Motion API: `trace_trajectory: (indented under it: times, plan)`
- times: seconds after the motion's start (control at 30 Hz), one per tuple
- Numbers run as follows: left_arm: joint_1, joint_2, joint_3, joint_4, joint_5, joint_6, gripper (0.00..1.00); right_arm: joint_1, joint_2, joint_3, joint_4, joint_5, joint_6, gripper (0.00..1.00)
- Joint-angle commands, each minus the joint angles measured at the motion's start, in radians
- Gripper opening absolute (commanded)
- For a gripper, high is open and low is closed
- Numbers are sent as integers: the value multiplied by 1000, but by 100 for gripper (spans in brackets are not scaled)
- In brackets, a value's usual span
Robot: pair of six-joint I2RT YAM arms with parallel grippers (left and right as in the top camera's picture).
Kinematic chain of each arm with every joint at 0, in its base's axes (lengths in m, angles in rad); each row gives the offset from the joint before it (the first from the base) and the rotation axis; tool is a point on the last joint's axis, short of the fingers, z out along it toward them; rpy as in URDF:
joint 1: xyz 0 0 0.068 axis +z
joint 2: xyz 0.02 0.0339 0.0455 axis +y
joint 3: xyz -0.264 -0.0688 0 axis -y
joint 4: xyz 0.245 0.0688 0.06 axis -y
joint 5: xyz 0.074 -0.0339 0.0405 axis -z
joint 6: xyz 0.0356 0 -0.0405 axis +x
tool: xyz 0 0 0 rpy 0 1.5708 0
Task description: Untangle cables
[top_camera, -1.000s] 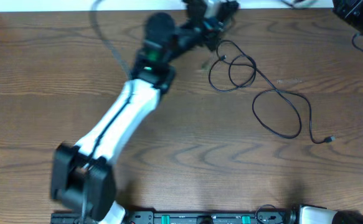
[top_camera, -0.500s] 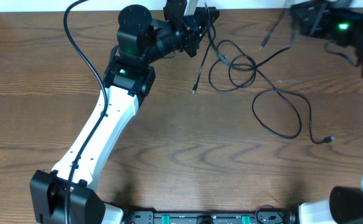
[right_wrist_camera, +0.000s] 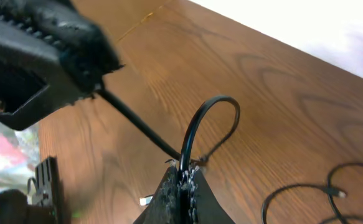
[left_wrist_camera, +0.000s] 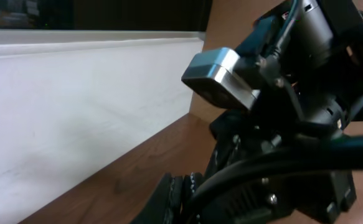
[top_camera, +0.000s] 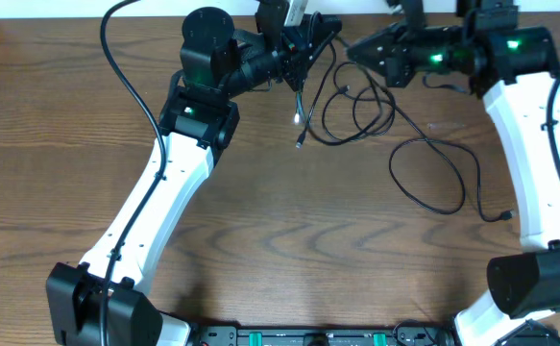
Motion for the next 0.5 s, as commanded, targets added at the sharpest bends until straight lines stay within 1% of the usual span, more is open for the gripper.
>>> trace_trajectory:
  times: [0.0,0.27,0.33,0.37,0.47]
  plan:
    - [11,-26,3,2,18,-5,8,10,12,5,2,-37,-66,1]
    - [19,-26,3,2,19,-6,8,11,13,5,2,-168,-92,1]
    - [18,-26,3,4,23,-27,7,15,14,5,2,-167,-92,1]
    - [15,-26,3,7,31,-68,7,22,15,4,4,-167,-92,1]
    - [5,-26,3,23,82,-74,7,42,19,4,22,-167,-92,1]
